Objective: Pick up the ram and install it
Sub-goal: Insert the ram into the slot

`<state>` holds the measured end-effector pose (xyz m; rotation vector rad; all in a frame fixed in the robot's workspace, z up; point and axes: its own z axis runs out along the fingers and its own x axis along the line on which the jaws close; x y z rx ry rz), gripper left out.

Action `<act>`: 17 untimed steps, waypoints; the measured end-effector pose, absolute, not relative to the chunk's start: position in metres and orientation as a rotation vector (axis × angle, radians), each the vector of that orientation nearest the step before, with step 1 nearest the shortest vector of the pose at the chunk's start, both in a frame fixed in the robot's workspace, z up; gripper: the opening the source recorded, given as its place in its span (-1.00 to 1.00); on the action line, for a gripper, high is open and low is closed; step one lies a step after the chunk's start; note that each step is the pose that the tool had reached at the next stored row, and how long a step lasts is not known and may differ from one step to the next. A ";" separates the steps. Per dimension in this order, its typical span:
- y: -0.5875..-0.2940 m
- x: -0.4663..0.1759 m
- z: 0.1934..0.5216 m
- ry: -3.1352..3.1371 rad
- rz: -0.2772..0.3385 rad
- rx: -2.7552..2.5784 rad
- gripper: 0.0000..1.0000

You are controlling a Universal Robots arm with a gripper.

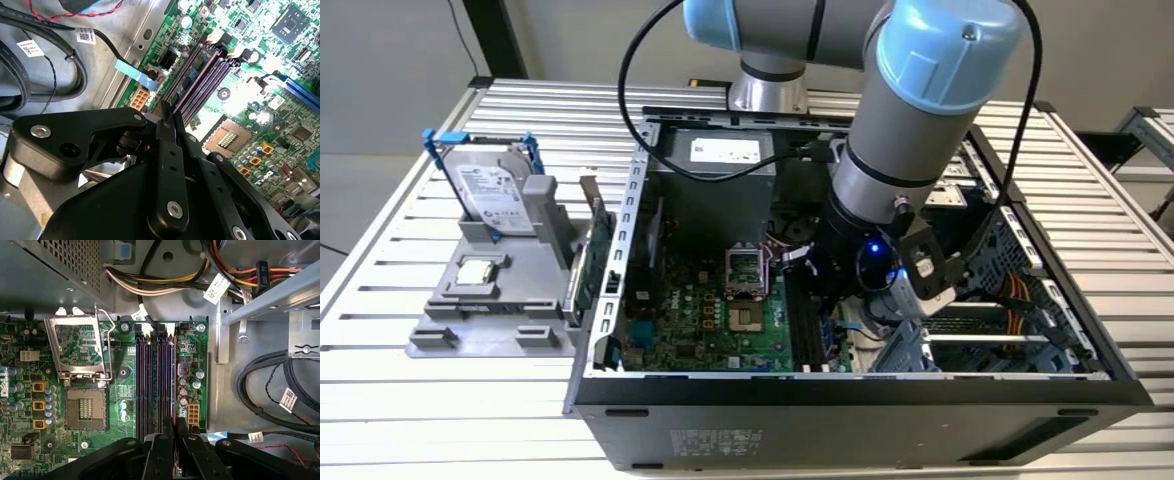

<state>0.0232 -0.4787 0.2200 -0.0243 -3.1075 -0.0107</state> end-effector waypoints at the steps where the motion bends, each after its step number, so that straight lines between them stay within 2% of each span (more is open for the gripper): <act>1: -0.479 0.023 0.220 -3.108 -0.010 -0.011 -1.00; 17: -0.479 0.024 0.215 -3.107 -0.003 -0.036 -1.00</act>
